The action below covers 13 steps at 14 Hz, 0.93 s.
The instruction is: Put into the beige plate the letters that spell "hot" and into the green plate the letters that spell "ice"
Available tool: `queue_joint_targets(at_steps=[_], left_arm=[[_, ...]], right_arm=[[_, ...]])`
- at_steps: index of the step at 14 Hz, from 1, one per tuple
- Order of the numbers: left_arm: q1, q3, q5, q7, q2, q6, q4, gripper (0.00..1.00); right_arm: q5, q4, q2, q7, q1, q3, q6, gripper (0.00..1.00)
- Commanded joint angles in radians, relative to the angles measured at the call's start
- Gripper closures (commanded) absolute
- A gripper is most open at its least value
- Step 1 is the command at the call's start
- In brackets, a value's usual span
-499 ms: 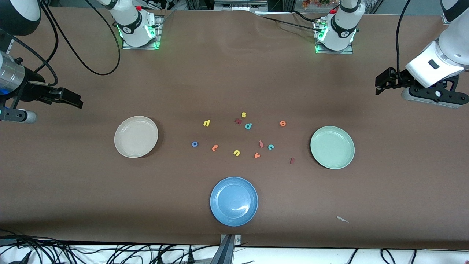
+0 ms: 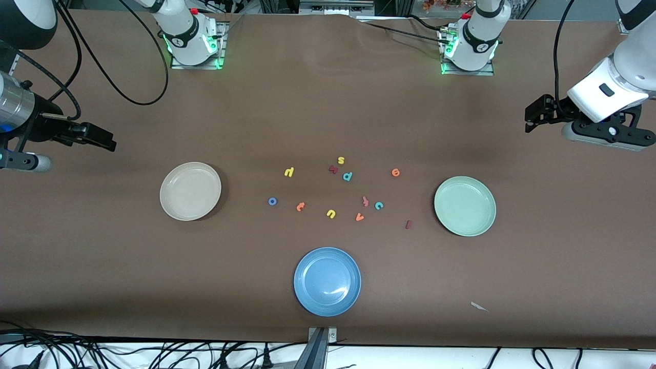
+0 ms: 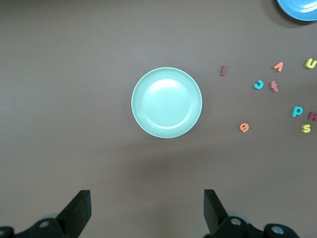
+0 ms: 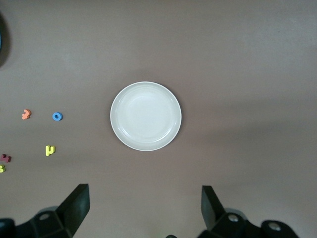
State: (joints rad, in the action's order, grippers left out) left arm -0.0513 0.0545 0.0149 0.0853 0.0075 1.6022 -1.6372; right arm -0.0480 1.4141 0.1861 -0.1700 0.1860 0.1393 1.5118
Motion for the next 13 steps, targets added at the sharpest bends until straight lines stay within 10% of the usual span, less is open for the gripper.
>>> queue_joint_targets(at_steps=[1,13], left_arm=[[0.004,0.002,0.005,0.018,0.012,-0.022,0.023,0.00],[0.001,-0.002,0.005,0.018,0.016,-0.021,0.025,0.00]], right_arm=[[0.010,0.028,-0.031,0.015,-0.010,-0.014,-0.002,0.00],[0.008,0.028,-0.028,0.014,-0.005,-0.017,0.001,0.00]])
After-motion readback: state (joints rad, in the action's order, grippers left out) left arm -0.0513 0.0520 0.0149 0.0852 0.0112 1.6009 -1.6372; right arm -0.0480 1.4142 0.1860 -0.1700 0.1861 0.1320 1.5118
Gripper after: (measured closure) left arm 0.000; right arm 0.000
